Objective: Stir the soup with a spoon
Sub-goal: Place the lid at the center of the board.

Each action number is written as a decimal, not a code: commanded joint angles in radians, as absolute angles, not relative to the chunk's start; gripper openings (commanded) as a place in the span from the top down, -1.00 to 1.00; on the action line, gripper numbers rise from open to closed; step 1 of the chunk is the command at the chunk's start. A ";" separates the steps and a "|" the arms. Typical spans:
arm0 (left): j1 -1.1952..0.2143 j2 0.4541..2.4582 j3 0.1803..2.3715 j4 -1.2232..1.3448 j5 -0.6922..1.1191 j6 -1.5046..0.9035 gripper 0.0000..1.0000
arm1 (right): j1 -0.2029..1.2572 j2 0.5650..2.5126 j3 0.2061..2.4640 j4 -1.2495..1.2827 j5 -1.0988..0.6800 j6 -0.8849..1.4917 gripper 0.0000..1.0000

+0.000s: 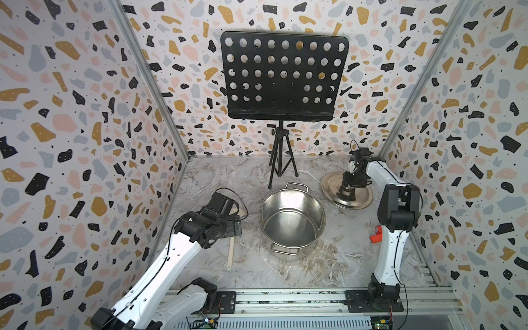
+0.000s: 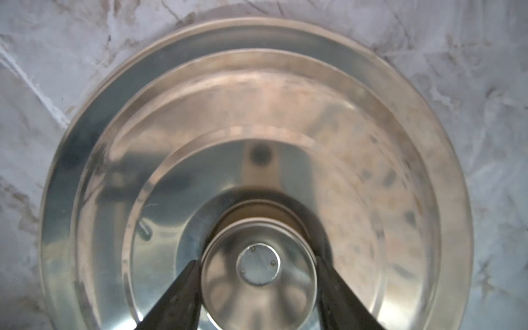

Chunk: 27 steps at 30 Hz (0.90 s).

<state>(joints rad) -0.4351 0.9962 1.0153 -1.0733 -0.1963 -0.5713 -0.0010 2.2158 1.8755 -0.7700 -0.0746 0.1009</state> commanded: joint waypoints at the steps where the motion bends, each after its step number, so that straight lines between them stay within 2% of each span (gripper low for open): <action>1: -0.439 1.003 1.039 -1.077 -0.220 -0.605 -0.99 | 0.000 2.220 1.959 -0.749 -0.057 0.113 0.35; 12: -0.439 1.039 1.003 -1.058 -0.218 -0.635 -0.99 | -0.001 2.319 1.993 -0.749 -0.074 0.130 0.26; 16: -0.439 1.085 1.005 -1.049 -0.207 -0.605 -0.99 | 0.000 2.325 1.992 -0.751 -0.078 0.137 -0.01; 21: -0.427 1.183 1.024 -1.027 -0.152 -0.533 -1.00 | 0.000 2.276 1.989 -0.751 -0.072 0.138 -0.45; 24: -0.416 1.244 1.027 -1.018 -0.134 -0.521 -0.90 | -0.001 2.207 1.972 -0.752 -0.068 0.138 -0.61; 27: -0.397 1.281 1.000 -0.973 -0.102 -0.511 -0.81 | -0.001 2.120 1.929 -0.751 -0.076 0.142 -0.67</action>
<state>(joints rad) -0.4160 1.2659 1.0134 -1.0183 -0.1390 -0.5438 -0.0006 2.2658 1.9400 -0.7338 -0.0635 0.1307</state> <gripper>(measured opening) 0.911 0.834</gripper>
